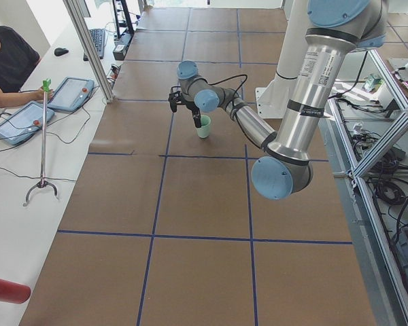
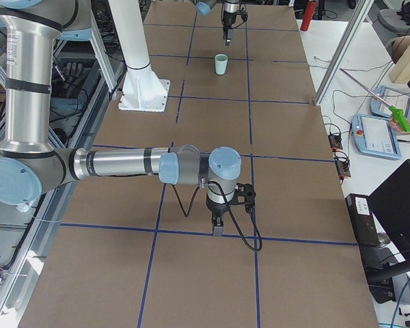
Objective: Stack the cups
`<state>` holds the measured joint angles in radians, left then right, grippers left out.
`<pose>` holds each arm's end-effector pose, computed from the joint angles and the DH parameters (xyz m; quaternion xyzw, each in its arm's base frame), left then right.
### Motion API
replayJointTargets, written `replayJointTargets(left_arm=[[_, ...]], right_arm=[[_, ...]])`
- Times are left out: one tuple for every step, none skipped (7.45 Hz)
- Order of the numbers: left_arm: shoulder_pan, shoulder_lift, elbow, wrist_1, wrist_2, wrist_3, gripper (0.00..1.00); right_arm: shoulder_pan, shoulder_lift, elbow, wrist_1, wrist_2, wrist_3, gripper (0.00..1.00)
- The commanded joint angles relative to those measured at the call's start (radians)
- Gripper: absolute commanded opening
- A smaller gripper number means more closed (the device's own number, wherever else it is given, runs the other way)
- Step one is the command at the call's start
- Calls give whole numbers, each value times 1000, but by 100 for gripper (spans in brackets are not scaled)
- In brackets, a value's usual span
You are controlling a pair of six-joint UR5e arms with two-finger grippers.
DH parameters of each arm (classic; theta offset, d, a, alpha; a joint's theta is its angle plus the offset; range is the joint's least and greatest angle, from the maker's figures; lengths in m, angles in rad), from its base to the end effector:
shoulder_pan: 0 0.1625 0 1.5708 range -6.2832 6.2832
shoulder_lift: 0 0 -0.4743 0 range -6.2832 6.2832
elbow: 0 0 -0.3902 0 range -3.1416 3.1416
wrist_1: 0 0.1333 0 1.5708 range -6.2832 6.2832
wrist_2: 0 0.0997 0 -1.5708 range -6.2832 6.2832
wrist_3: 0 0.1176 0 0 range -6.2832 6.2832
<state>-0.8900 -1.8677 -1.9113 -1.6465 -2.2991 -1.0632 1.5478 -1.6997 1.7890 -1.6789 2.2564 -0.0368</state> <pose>0.3256 -0.4893 0.3850 -0.0457 0.4644 -0.0444 0.8833 0.0490 -0.4269 0.6910 -0.0065 -0.3362 -0.0250 0.9414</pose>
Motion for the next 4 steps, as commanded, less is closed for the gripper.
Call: replayJointTargets(left_arm=[[-155, 83, 15, 10, 0, 287, 100], [-253, 161, 17, 8, -3, 440, 100], [-339, 214, 70, 5, -13, 636, 100], [-418, 219, 136, 7, -14, 802, 100]], right_arm=[[0, 0, 0, -1, 0, 0, 100], [0, 0, 0, 1, 0, 0, 100], [0, 0, 0, -1, 0, 0, 100], [0, 0, 0, 1, 0, 0, 100]])
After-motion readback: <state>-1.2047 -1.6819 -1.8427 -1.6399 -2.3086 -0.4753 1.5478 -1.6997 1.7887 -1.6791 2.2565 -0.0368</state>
